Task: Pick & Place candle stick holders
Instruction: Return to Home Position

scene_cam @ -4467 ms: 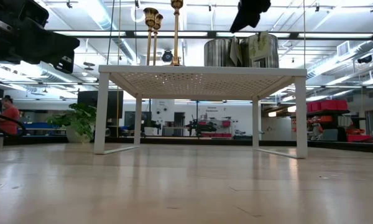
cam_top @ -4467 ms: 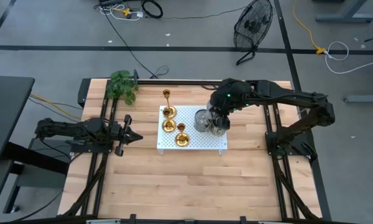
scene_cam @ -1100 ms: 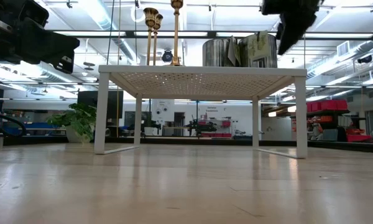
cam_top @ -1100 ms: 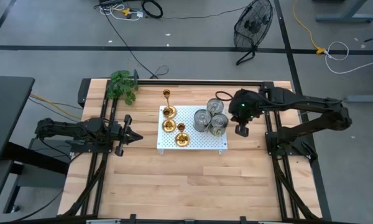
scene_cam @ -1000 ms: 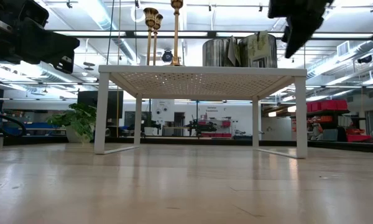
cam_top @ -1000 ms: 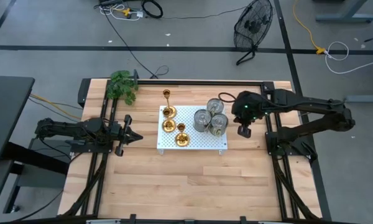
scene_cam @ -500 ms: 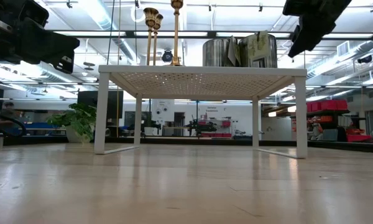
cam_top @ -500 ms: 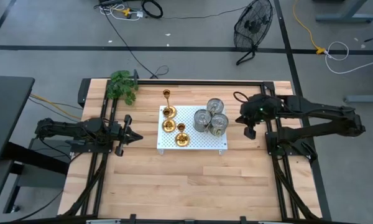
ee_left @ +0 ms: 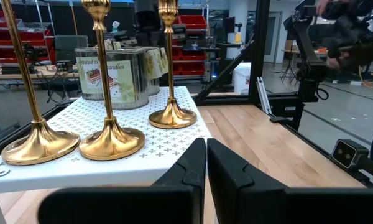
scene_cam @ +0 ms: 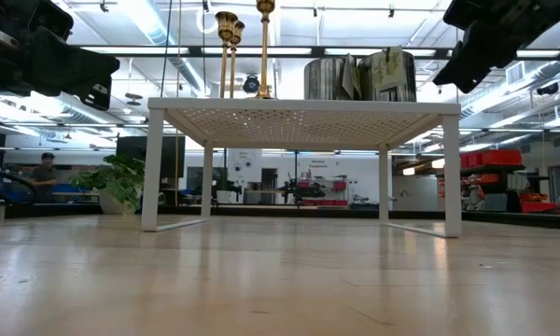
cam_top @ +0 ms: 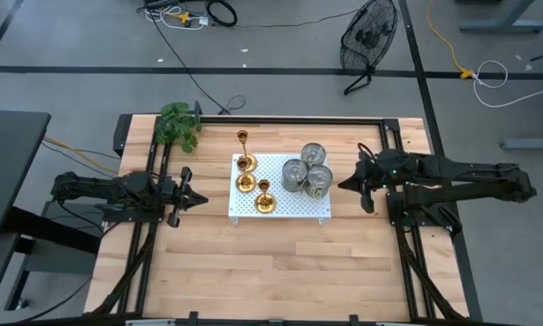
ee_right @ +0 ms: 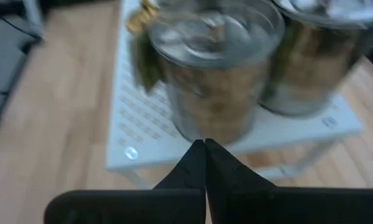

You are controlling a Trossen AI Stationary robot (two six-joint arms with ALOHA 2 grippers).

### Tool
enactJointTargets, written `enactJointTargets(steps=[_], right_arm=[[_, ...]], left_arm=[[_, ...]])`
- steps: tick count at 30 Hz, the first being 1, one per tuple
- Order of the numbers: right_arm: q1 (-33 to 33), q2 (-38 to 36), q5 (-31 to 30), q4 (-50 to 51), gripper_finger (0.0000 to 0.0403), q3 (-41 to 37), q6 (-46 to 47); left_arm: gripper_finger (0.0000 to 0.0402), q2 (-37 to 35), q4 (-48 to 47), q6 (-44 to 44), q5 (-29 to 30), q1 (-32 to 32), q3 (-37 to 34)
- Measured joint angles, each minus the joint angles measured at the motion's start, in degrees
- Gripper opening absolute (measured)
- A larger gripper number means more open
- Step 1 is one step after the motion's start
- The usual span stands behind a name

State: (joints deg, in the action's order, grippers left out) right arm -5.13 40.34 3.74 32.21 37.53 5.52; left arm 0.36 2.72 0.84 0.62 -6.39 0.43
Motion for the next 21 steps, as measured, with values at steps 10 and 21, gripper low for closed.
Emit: enactJointTargets(steps=[10,21], right_arm=[[0.0,-4.5,3.8,-16.3,0.0000,-10.3,1.3],[2.4,-9.7,-2.4,-30.6,0.0000,-19.2,1.5]], left_arm=[[0.0019,0.0,0.0,0.0,0.0,0.0,0.0],[0.0019,0.0,0.0,0.0,0.0,0.0,0.0]])
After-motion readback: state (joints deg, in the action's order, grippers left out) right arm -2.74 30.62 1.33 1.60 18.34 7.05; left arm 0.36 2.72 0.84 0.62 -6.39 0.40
